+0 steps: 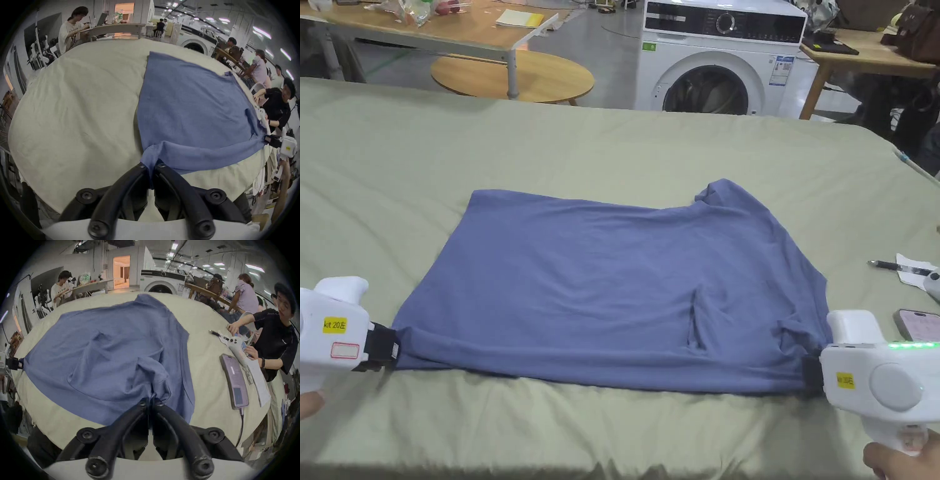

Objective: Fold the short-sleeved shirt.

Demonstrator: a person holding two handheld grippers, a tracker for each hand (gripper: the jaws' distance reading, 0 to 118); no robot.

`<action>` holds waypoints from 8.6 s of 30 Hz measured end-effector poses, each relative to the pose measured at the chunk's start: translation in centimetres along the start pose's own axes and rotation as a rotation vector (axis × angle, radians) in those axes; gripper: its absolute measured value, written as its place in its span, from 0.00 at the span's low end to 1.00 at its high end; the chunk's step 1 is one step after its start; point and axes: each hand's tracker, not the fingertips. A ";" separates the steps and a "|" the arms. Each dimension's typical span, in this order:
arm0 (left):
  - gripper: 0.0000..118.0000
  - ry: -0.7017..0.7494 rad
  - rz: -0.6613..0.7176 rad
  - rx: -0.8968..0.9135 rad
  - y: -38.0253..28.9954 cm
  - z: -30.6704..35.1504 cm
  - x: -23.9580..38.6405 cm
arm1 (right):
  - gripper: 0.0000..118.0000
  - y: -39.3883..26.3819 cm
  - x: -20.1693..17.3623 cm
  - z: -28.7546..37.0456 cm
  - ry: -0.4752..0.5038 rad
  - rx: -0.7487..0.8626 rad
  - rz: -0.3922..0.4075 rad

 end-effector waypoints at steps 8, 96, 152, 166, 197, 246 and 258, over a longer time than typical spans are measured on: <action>0.00 -0.079 0.032 0.136 3.5 2.5 -0.1 | 0.00 3.8 0.8 2.3 0.012 0.107 -0.043; 0.00 -0.034 -0.010 0.024 8.6 -5.1 0.5 | 0.47 8.3 4.0 -9.0 0.014 -0.072 -0.071; 0.24 0.014 -0.143 0.659 3.1 4.5 6.5 | 0.23 6.2 -7.6 5.2 -0.066 0.651 -0.101; 0.00 -0.003 -0.070 0.398 12.5 -1.5 3.4 | 0.00 9.6 -11.4 1.3 0.013 0.607 -0.059; 0.00 0.026 -0.010 -0.117 25.7 -17.9 1.2 | 0.00 11.2 -8.9 -4.8 -0.039 0.415 -0.010; 0.00 -0.105 0.010 0.240 21.5 -4.7 0.7 | 0.00 22.7 4.2 -7.1 0.054 0.118 -0.080; 0.00 -0.144 -0.004 0.334 13.2 4.2 -1.4 | 0.00 14.5 5.5 3.9 0.043 0.191 -0.072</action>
